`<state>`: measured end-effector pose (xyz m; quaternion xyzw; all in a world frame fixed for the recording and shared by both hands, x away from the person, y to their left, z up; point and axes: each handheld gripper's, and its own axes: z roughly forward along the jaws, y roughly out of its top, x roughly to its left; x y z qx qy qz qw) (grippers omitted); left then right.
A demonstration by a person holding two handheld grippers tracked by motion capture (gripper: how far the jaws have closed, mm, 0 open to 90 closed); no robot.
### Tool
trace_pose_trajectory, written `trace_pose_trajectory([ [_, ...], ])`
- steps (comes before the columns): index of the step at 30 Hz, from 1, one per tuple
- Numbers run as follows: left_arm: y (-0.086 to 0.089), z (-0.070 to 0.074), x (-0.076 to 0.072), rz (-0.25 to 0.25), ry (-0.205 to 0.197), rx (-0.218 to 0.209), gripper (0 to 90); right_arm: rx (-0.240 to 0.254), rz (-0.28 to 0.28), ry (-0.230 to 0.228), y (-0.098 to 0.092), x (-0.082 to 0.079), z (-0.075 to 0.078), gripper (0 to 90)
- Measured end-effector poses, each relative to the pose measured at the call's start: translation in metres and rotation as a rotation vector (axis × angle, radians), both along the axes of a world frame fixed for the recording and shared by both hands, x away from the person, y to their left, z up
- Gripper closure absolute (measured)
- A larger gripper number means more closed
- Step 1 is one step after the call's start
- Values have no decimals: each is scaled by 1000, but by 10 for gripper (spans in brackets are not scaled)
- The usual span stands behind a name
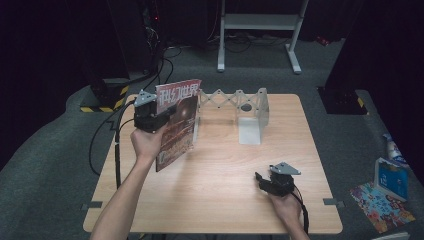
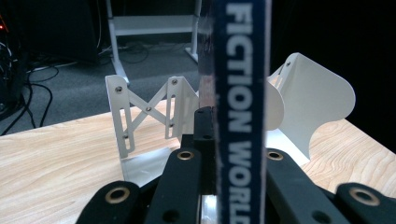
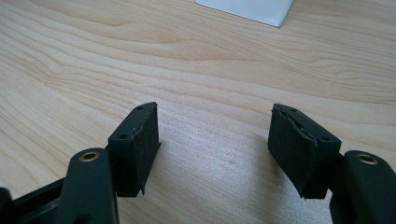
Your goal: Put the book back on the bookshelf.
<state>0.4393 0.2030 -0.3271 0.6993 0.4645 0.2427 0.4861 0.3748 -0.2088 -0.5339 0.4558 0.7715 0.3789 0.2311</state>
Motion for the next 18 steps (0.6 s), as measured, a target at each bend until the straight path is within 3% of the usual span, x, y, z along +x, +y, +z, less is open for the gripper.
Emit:
trace_pose_trajectory([
  [5, -2, 5, 6, 4, -1, 36, 839, -3, 5, -2, 0, 0, 0, 337],
  [18, 3, 6, 23, 54, -2, 14, 839, -6, 12, -4, 0, 0, 0, 338],
])
